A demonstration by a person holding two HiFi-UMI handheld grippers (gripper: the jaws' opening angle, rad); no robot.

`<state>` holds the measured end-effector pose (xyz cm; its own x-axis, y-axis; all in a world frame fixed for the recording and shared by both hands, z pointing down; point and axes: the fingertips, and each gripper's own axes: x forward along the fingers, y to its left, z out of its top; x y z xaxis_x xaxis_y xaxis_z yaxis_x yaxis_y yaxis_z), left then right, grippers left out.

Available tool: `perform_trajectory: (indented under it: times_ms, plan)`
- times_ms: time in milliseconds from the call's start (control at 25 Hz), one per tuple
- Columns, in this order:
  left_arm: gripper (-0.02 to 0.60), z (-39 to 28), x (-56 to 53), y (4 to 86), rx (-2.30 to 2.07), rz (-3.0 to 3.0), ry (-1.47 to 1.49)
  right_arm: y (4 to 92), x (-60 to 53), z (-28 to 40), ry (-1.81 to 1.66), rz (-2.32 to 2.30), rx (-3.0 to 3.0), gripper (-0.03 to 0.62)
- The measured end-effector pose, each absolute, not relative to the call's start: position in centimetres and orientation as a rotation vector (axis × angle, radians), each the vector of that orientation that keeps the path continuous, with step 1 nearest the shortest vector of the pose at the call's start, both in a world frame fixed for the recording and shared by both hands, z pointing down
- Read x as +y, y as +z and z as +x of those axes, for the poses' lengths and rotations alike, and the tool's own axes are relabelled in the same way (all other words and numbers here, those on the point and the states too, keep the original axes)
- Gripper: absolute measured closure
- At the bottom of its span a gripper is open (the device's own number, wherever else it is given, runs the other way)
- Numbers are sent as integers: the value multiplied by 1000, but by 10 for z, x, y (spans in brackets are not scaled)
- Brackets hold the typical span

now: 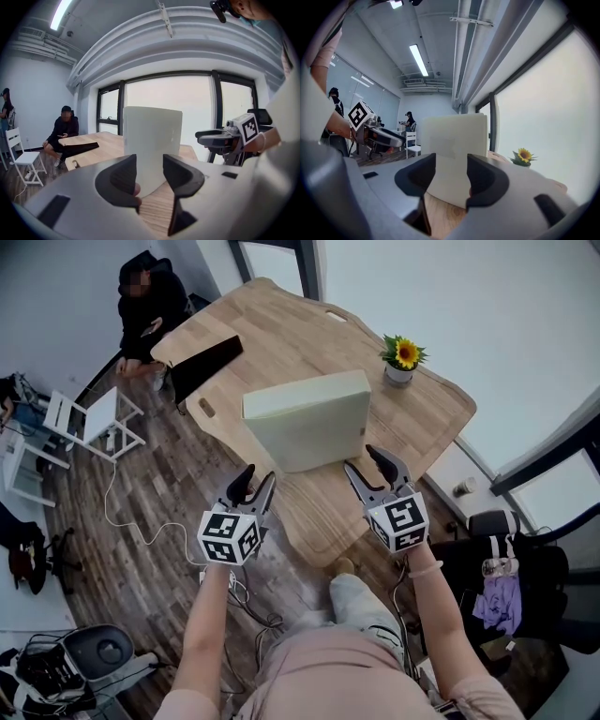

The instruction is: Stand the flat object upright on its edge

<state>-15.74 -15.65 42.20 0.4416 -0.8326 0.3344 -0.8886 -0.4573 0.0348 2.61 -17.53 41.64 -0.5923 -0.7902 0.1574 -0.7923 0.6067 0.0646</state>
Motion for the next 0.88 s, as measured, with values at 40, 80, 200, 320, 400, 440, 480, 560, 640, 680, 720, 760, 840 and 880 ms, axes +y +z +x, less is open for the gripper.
perform_trajectory:
  times_ms: [40, 80, 200, 320, 400, 440, 480, 560, 640, 680, 720, 760, 840, 880]
  plan:
    - [411, -158, -154, 421, -1514, 2488, 397, 415, -172, 26, 19, 1326, -2659, 391]
    - [431, -159, -151, 420, -1522, 2488, 394, 414, -169, 26, 19, 1330, -2657, 402]
    - [481, -160, -142, 415, -1538, 2494, 385, 410, -159, 24, 17, 1342, -2651, 438]
    - [512, -162, -133, 410, -1549, 2500, 372, 405, -148, 22, 9, 1359, -2642, 469]
    - [525, -163, -126, 404, -1554, 2510, 361, 400, -141, 21, 2, 1374, -2637, 485]
    - [529, -163, -123, 401, -1558, 2516, 355, 397, -138, 20, -1, 1383, -2635, 497]
    - [532, -164, -119, 398, -1562, 2522, 349, 395, -134, 19, -4, 1391, -2634, 513]
    - [538, -166, -113, 393, -1569, 2530, 337, 391, -126, 17, -10, 1403, -2632, 528]
    - [541, -169, -107, 389, -1573, 2535, 330, 389, -119, 15, -13, 1408, -2629, 538]
    - [543, -170, -103, 387, -1574, 2538, 328, 388, -115, 13, -13, 1411, -2628, 540]
    - [545, -171, -100, 385, -1575, 2541, 328, 387, -111, 12, -13, 1413, -2627, 545]
    - [546, -171, -96, 383, -1576, 2545, 327, 385, -107, 11, -13, 1416, -2625, 549]
    - [549, -173, -88, 379, -1576, 2555, 321, 383, -99, 9, -16, 1424, -2621, 553]
    - [551, -173, -83, 378, -1578, 2558, 316, 382, -95, 8, -15, 1429, -2619, 554]
